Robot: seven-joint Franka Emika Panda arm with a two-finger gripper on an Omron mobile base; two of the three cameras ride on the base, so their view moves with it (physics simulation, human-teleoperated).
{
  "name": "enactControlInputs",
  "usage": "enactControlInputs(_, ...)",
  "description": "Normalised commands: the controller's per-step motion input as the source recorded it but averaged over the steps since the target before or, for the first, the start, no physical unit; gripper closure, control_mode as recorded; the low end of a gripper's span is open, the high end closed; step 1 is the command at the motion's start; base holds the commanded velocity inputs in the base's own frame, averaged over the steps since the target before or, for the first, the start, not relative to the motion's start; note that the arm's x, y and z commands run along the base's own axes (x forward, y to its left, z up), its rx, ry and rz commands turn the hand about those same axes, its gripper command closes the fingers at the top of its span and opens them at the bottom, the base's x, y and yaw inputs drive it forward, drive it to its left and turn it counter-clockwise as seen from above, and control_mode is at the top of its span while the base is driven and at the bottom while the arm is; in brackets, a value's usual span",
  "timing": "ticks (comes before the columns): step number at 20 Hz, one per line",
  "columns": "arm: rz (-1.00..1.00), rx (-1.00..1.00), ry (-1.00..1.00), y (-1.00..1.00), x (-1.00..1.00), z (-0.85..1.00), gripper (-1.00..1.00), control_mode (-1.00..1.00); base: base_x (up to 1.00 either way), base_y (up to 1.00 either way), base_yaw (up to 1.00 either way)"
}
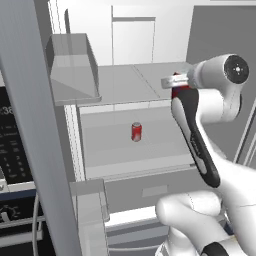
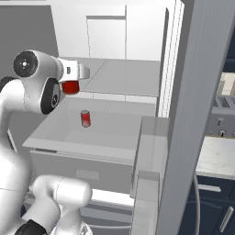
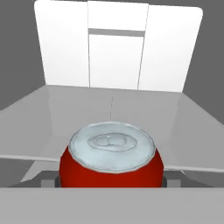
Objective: Open the fridge, grab two sodas, and place both sodas inside the bowl with ice on the dining counter.
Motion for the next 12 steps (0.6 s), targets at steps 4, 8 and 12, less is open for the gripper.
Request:
enactControlInputs(4,-0.02,-0.01,0.01,-0.08,-0.78,-0.13,1.00,-1.00,0.00,0.00,0.00)
enactControlInputs(8,-0.02,-0.01,0.05,-0.05,-0.72,-0.27,1.00,-1.00,0.00,0.00,0.00)
enactControlInputs(12,0.00,-0.01,0.07,0.04,-0.45,-0.23,1.00,1.00,-0.18,0.02,0.00)
